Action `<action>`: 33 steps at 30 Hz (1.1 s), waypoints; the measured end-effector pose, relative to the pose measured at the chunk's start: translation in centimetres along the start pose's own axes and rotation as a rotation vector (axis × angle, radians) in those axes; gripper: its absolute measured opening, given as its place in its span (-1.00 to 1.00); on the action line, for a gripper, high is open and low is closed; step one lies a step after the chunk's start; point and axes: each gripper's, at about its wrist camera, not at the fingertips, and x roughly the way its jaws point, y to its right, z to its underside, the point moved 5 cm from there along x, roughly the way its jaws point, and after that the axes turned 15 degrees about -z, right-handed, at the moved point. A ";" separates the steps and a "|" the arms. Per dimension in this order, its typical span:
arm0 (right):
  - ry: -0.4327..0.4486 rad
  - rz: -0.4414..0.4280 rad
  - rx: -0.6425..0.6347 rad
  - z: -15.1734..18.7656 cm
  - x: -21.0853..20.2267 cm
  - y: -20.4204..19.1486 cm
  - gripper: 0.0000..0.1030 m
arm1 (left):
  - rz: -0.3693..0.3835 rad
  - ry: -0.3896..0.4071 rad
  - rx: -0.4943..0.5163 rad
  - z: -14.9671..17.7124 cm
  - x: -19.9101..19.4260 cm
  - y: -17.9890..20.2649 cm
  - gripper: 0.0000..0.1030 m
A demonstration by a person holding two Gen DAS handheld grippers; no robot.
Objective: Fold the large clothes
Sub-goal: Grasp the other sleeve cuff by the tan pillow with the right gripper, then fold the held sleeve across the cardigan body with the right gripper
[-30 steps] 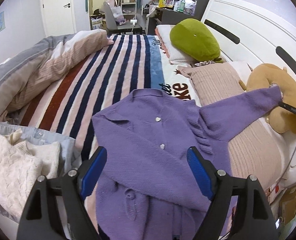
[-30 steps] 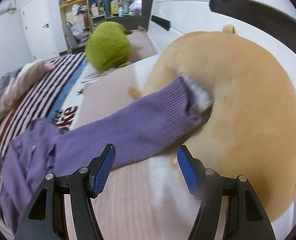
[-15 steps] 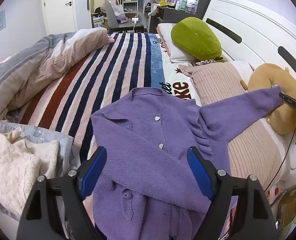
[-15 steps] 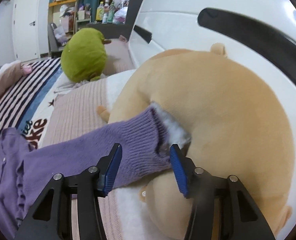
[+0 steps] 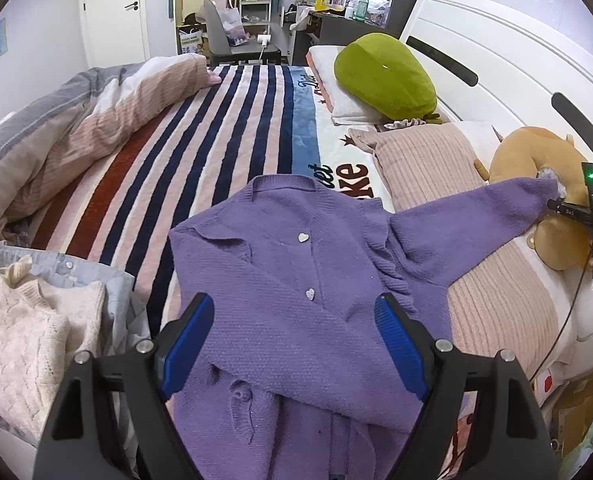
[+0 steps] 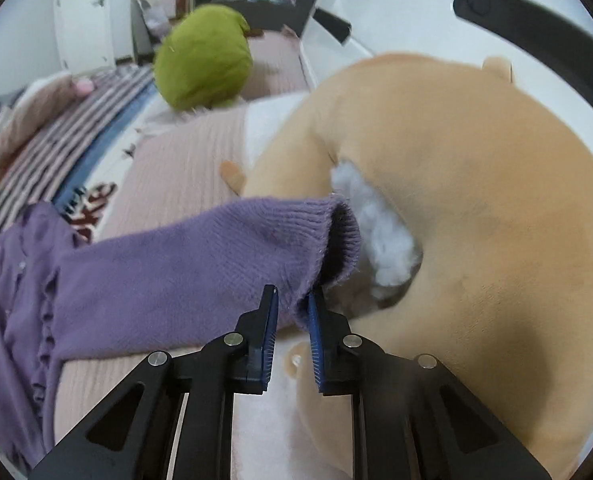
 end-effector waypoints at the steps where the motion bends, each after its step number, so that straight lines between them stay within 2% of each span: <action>1: -0.012 0.049 -0.013 0.0 0.3 0.1 -0.86 | 0.000 -0.001 0.001 0.0 0.0 0.0 0.55; 4: -0.022 0.103 -0.052 -0.2 1.1 -0.3 -0.75 | 0.000 0.001 0.000 -0.1 0.0 0.1 0.55; 5: -0.029 0.102 -0.056 -0.3 1.4 -0.4 -0.64 | 0.000 0.002 -0.001 -0.1 0.0 0.1 0.55; 6: -0.036 0.105 -0.056 -0.4 1.7 -0.4 -0.65 | 0.000 0.002 -0.003 -0.1 0.0 0.1 0.55; 7: -0.041 0.104 -0.049 -0.5 2.0 -0.3 -0.70 | -0.001 0.002 -0.004 -0.1 0.0 0.0 0.55; 8: -0.041 0.095 -0.034 -0.6 2.0 -0.2 -1.00 | -0.002 0.003 -0.005 -0.1 0.0 -0.1 0.55; 11: 0.002 -0.011 0.012 -0.9 0.9 -0.5 -1.00 | 0.000 0.005 -0.012 0.1 -0.1 -0.4 0.55; 19: 0.052 -0.240 -0.031 0.7 -3.2 -5.8 -1.00 | 0.019 0.000 -0.028 0.7 -0.2 -1.2 0.55; 23: 0.031 -0.380 -0.062 1.9 -3.8 -9.7 -1.00 | 0.023 0.008 -0.029 0.9 -0.4 -1.7 0.55; 26: -0.025 -0.508 -0.076 3.5 -3.3 -12.9 -1.00 | 0.019 0.010 -0.027 1.2 -0.6 -2.0 0.55; 28: -0.054 -0.509 -0.072 4.7 -2.1 -14.2 -1.00 | 0.018 0.009 -0.022 1.3 -0.6 -2.2 0.55; 31: -0.089 -0.428 -0.098 5.9 -0.6 -14.6 -0.98 | 0.023 0.008 -0.023 1.5 -0.9 -2.7 0.55; 32: -0.091 -0.404 -0.115 6.3 -0.6 -14.5 -0.80 | 0.022 0.010 -0.022 1.7 -1.0 -2.8 0.55; 33: -0.090 -0.378 -0.126 6.6 -0.5 -14.5 -0.36 | 0.021 0.011 -0.019 1.8 -1.0 -3.1 0.55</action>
